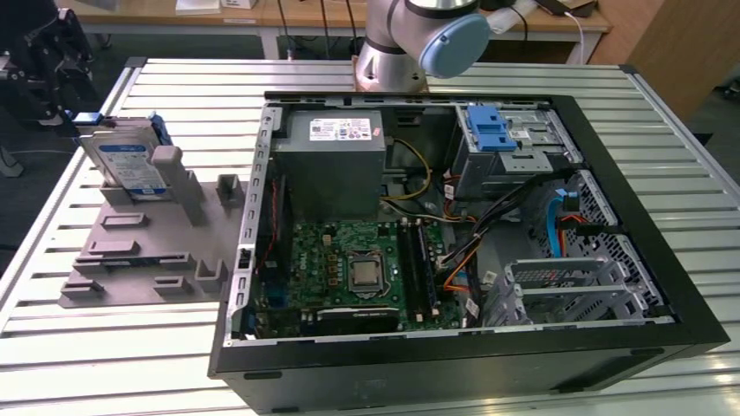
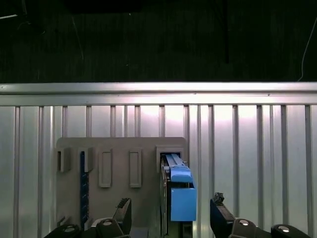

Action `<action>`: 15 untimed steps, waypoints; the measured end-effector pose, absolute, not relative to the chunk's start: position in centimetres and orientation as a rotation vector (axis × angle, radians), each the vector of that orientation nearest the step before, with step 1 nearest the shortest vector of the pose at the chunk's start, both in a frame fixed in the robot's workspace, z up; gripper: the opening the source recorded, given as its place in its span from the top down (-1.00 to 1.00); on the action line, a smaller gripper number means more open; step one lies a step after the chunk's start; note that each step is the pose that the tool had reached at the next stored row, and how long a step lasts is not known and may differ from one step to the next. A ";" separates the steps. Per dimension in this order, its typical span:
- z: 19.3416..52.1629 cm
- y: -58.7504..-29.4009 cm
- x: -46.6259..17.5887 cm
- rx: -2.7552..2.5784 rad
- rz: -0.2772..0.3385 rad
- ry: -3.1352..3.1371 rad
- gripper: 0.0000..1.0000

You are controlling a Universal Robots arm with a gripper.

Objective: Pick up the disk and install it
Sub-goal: 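Pick up the disk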

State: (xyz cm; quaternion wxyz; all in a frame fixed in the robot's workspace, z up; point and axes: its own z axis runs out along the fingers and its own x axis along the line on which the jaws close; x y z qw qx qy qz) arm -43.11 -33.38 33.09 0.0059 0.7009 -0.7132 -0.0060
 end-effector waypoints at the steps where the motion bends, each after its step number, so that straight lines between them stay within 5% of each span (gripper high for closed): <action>1: 33.0 -33.3 -43.1 2.194 -0.019 -2.232 -0.45; 15: 31.1 -33.0 -43.2 2.194 -0.019 -2.232 -0.45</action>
